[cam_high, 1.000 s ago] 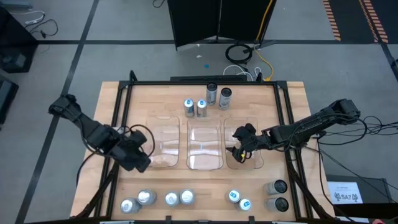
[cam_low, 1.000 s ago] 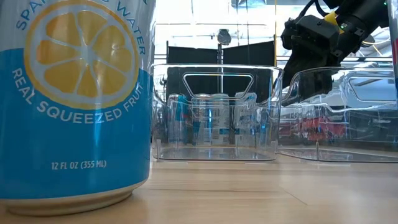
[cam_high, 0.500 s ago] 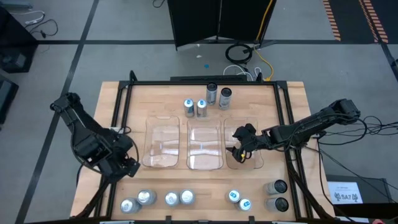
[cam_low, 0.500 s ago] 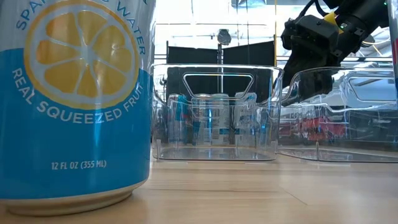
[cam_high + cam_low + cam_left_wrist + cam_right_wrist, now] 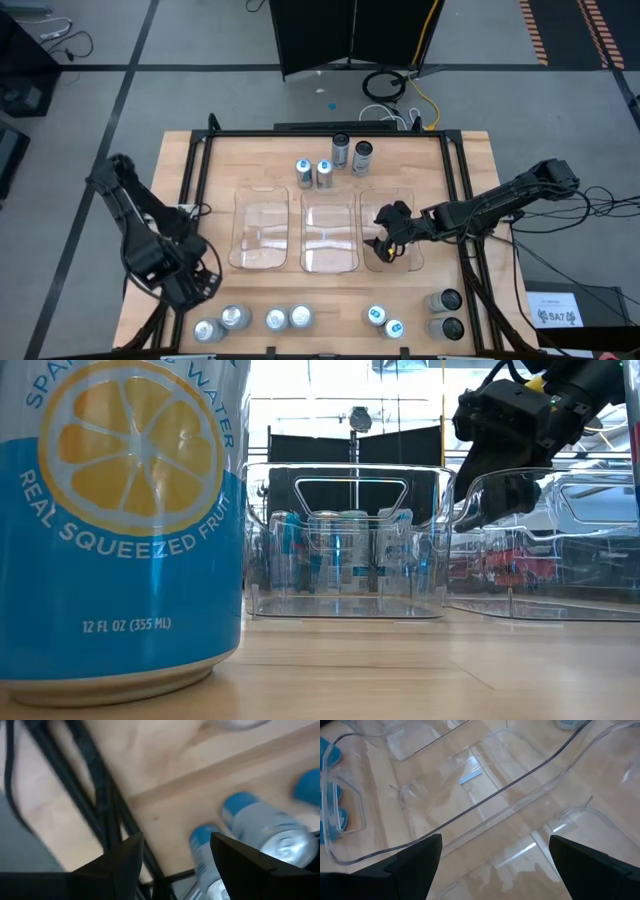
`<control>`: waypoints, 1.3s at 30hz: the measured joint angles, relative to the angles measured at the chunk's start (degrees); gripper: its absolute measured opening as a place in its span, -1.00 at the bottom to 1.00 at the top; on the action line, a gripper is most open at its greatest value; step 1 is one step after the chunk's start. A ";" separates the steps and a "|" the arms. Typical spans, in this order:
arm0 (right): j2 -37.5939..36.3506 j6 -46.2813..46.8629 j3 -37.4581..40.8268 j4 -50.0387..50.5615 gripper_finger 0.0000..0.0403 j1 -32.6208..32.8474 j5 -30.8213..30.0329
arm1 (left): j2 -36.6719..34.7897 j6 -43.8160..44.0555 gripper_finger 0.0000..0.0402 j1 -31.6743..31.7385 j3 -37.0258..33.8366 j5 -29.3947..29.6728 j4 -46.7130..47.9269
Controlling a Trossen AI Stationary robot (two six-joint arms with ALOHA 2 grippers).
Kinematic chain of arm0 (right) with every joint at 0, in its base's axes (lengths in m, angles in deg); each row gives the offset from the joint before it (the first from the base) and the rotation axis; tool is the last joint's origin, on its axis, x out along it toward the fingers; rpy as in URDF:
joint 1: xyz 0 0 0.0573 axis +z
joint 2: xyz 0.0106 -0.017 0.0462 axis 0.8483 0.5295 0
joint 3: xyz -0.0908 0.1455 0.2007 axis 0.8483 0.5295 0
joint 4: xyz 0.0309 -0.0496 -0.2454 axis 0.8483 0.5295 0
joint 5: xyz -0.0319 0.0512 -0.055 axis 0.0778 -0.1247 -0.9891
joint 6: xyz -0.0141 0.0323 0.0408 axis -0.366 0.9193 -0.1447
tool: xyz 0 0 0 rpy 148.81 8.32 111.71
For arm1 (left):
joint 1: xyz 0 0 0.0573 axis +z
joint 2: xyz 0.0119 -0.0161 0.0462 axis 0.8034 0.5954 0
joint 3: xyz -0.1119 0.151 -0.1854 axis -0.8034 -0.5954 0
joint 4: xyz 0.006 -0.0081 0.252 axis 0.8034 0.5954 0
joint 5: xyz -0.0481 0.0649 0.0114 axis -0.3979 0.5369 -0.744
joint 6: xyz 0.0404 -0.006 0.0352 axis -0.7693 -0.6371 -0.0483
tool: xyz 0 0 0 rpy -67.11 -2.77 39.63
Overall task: Sort soda cans
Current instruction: Put the bottom left blue-white soda can into the left transparent bin
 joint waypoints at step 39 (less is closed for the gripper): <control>0.00 -0.15 0.00 -0.02 0.79 0.00 0.20 | 11.52 -0.26 0.21 -6.98 -0.04 -0.70 -15.70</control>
